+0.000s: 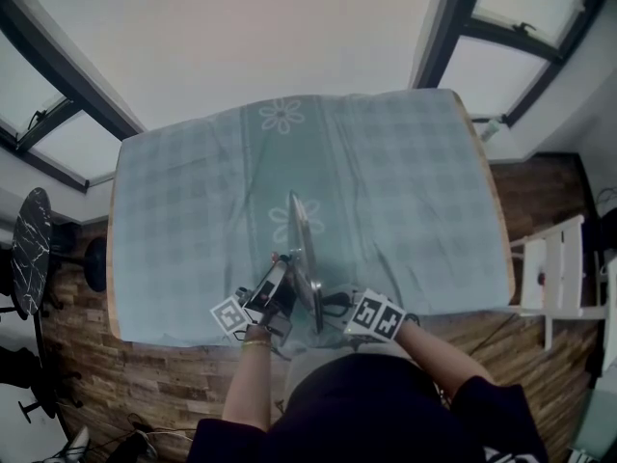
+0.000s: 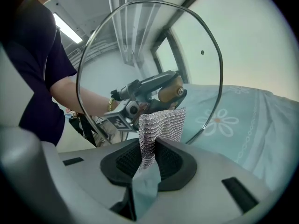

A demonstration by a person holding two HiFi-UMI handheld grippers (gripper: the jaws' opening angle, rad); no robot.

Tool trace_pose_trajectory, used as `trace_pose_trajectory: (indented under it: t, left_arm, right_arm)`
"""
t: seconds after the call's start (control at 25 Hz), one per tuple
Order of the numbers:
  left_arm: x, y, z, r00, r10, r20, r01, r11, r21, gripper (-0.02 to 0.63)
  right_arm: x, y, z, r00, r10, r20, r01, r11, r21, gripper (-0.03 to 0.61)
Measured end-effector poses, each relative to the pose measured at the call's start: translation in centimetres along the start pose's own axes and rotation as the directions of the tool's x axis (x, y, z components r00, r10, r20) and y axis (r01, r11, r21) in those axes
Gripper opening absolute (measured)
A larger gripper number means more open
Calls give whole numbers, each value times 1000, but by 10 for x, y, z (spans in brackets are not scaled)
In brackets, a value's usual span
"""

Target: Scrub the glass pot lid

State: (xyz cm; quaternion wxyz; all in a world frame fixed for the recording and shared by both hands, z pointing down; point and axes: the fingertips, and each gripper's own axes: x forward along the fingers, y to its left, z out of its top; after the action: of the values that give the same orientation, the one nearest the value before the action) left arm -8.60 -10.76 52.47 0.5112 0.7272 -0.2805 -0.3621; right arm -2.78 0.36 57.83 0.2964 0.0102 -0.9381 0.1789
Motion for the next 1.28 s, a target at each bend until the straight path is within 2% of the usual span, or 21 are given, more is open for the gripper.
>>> trace_pose_trajectory:
  t: [0.56, 0.88, 1.12, 1.28]
  left_arm:
    - [1, -1, 0, 1000, 0, 0, 0, 1000, 0, 170]
    - [2, -2, 0, 1000, 7, 0, -7, 1000, 1, 170]
    - [3, 0, 0, 999, 47, -19, -47, 999, 24, 169]
    - [4, 0, 2, 994, 91, -62, -84, 991, 107, 169]
  right_arm:
    - [-10, 24, -12, 999, 51, -14, -51, 999, -11, 75]
    - [-18, 26, -14, 999, 37, 4, -37, 999, 10, 75]
    - [-41, 11, -16, 997, -55, 61, 50, 995, 84, 75]
    - [-62, -13, -17, 980, -166, 112, 148, 977, 151, 75]
